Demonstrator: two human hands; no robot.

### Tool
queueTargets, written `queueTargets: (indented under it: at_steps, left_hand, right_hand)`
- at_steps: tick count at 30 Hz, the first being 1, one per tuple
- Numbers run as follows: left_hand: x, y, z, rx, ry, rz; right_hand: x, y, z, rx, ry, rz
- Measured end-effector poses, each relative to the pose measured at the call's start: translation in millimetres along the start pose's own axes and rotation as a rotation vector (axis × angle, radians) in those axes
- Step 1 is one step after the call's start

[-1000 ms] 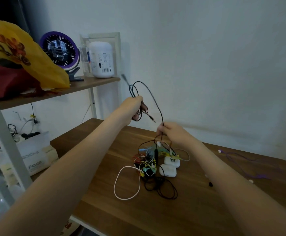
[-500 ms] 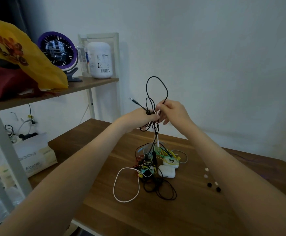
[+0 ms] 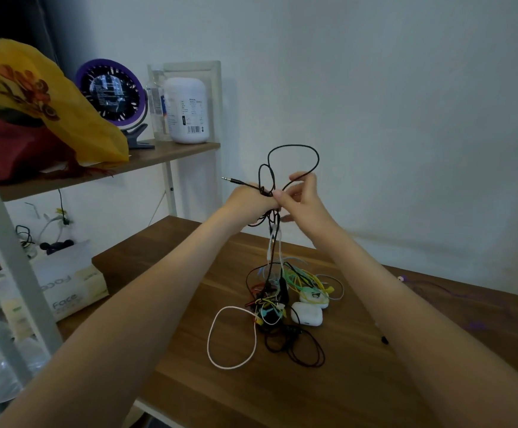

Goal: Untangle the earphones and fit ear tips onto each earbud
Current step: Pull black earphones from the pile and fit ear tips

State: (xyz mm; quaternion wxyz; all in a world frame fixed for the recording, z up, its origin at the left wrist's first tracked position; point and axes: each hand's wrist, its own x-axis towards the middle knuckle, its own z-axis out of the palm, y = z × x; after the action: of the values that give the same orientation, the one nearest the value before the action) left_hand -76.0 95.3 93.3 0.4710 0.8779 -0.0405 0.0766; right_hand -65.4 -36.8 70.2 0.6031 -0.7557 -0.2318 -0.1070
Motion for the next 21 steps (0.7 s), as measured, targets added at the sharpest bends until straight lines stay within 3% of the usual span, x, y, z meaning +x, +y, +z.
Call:
queueTargets:
  at_steps: [5, 13, 18, 21]
  left_hand:
    - [-7.0, -5.8, -13.6, -0.096, 0.027, -0.027]
    - [-13.1, -12.8, -26.3, -0.097, 0.103, -0.078]
    - [-13.6, -17.9, -34.8, -0.186, 0.148, -0.124]
    - [-14.0, -19.7, -40.1, -0.246, 0.164, -0.127]
  right_hand:
    - [-3.1, 7.9, -3.1, 0.023, -0.280, 0.139]
    - [-1.0, 15.4, -4.6, -0.064, -0.371, 0.075]
    - [-3.5, 30.7, -11.3, -0.510, -0.341, 0.115]
    - [-2.8, 42.5, -12.4, -0.636, -0.410, 0.199]
